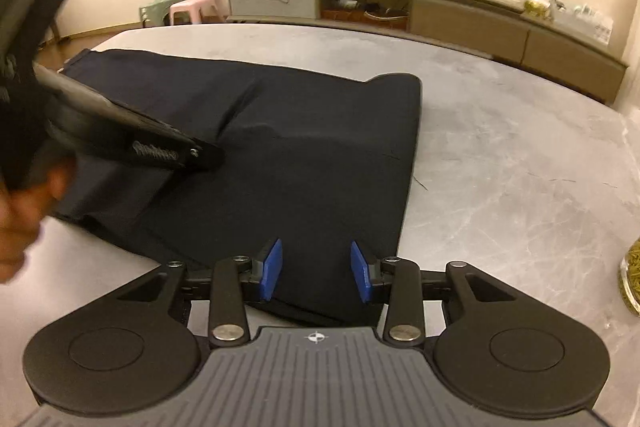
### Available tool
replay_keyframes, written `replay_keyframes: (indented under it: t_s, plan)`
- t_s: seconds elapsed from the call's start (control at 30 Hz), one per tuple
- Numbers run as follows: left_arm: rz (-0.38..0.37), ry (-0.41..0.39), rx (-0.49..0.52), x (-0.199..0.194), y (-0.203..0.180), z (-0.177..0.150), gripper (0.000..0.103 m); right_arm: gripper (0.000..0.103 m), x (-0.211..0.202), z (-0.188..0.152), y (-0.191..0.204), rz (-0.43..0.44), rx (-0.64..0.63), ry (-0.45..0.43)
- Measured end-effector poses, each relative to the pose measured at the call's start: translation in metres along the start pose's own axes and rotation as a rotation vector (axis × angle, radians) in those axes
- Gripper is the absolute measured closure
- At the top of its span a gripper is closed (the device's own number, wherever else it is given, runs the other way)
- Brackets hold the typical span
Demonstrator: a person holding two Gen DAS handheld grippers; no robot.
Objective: Fold clothes
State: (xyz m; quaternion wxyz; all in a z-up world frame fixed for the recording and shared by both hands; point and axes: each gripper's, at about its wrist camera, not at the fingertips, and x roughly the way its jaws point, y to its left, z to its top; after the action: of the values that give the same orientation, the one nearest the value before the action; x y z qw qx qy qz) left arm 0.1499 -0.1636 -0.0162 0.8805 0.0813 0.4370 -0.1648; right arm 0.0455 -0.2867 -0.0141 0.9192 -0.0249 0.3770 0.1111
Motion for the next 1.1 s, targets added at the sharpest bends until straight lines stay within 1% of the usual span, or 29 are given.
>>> replay_keyframes:
  t_s: [0.3, 0.33, 0.43, 0.5, 0.63, 0.7, 0.77, 0.83, 0.9, 1.0, 1.1]
  plan:
    - [-0.046, -0.014, -0.014, -0.001, 0.009, -0.004, 0.1, 0.062, 0.044, 0.052, -0.009, -0.111, -0.039, -0.065]
    - [-0.049, -0.013, -0.016, -0.001, 0.01, -0.004, 0.1, 0.062, 0.05, 0.057, -0.012, -0.117, -0.029, -0.064]
    - [-0.06, -0.009, -0.021, -0.001, 0.012, -0.004, 0.1, 0.062, 0.078, 0.073, -0.03, -0.099, 0.068, -0.022]
    - [-0.063, -0.008, -0.023, -0.001, 0.013, -0.005, 0.1, 0.063, 0.083, 0.083, -0.037, -0.101, 0.102, -0.017]
    - [-0.06, -0.009, -0.029, -0.003, 0.012, -0.006, 0.1, 0.062, 0.081, 0.075, -0.042, -0.091, 0.107, -0.035]
    - [-0.059, -0.009, -0.034, -0.003, 0.012, -0.007, 0.1, 0.062, 0.069, 0.073, -0.043, -0.087, 0.112, -0.019]
    - [-0.059, -0.007, -0.042, -0.003, 0.012, -0.007, 0.1, 0.062, 0.052, 0.066, -0.045, -0.064, 0.104, -0.008]
    - [-0.053, -0.005, -0.044, -0.004, 0.011, -0.007, 0.1, 0.061, 0.034, 0.048, -0.044, -0.034, 0.063, 0.02]
    - [-0.046, -0.006, -0.039, -0.004, 0.01, -0.008, 0.1, 0.058, 0.022, 0.023, -0.044, -0.011, 0.034, 0.059]
    - [-0.039, -0.003, -0.037, -0.006, 0.01, -0.008, 0.099, 0.058, 0.0, 0.0, -0.047, 0.011, 0.062, 0.049]
    - [-0.041, 0.007, -0.029, -0.01, 0.011, -0.009, 0.098, 0.057, -0.011, -0.01, -0.049, -0.012, 0.084, 0.05]
